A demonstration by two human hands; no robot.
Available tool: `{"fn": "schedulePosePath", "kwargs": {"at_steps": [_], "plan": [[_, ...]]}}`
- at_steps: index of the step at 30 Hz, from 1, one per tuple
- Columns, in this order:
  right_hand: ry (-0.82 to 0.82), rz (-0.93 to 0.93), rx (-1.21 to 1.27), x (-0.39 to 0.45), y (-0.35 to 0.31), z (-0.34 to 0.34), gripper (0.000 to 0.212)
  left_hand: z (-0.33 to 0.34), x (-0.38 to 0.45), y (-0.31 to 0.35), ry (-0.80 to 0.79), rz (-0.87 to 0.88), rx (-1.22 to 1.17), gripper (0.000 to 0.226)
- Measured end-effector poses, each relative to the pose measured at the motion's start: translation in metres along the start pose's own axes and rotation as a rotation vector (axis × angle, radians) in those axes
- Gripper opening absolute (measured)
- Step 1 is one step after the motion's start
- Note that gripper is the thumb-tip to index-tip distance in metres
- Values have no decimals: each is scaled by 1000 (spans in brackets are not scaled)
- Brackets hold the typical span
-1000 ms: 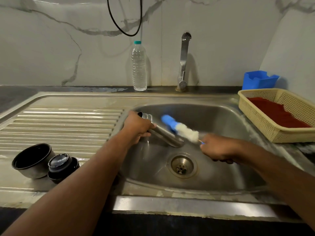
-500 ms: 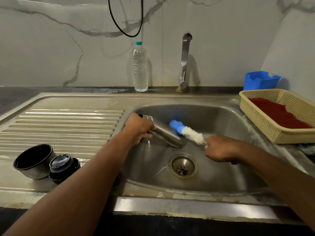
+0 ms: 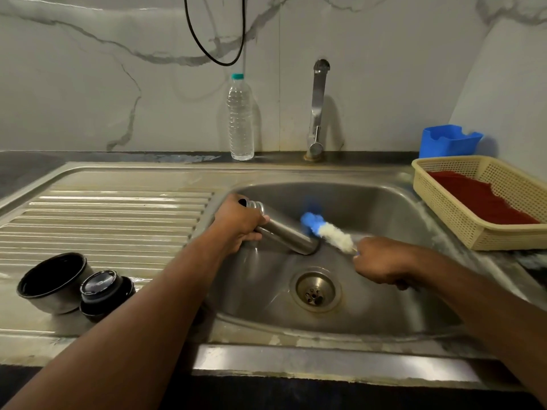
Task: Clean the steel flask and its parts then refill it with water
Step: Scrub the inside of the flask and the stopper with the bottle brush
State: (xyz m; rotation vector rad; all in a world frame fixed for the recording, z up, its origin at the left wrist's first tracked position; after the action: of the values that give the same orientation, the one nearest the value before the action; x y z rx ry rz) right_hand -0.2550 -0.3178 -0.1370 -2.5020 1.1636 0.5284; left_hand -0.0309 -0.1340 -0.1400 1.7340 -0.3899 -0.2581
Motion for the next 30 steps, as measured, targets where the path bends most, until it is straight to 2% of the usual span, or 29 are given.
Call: {"fn": "schedulePosePath", "kwargs": {"at_steps": [2, 5, 7, 9, 11, 14, 16, 18, 20, 22, 24, 25, 27, 30], "plan": [[-94, -129, 180, -6, -17, 4, 19, -2, 0, -1, 6, -4, -5, 46], [-235, -277, 358, -21, -41, 7, 25, -1, 0, -4, -6, -8, -21, 45], [-195, -229, 309, -15, -35, 7, 23, -1, 0, -6, -3, -13, -8, 47], [-87, -90, 145, -6, -15, 4, 20, -2, 2, -8, 7, -13, 14, 50], [4, 26, -43, -2, 3, 0, 26, -3, 3, -7, 13, -5, 28, 51], [32, -84, 25, -4, -11, -4, 20, -3, 3, -7, 10, 0, 37, 52], [-66, -227, 207, -12, -31, -1, 22, -4, 2, -8, 2, -5, 42, 52], [-149, -277, 313, -17, -40, 2, 23, -2, 0, -8, -14, -13, 58, 50], [-121, -212, 262, -13, -31, 1, 21, 0, -1, -9, -19, -30, 66, 49], [-30, -75, 83, -7, -11, -3, 16, 1, 0, -11, -24, -39, 82, 51], [41, 30, -104, -4, 5, -4, 27, 0, 1, -11, -31, -37, 109, 54], [44, 26, -111, -2, 5, -2, 29, 1, 1, -11, -39, -38, 123, 54], [2, -80, 38, -1, -9, 0, 22, -2, 0, -10, -29, -40, 130, 53], [-172, -258, 332, -15, -35, 4, 22, -4, 1, -6, -9, -1, 101, 51]]}}
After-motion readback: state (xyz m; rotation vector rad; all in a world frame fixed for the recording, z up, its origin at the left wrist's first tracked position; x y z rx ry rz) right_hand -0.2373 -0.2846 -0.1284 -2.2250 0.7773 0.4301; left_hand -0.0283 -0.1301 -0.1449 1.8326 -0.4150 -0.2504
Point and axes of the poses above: each hand's wrist, its own x-axis towards the middle knuckle, its own z-axis out of the palm, y = z × x, the point moved 10 cm from there along x, towards the middle knuckle, and after that the axes turned 14 degrees about z, right-handed, at the moved point
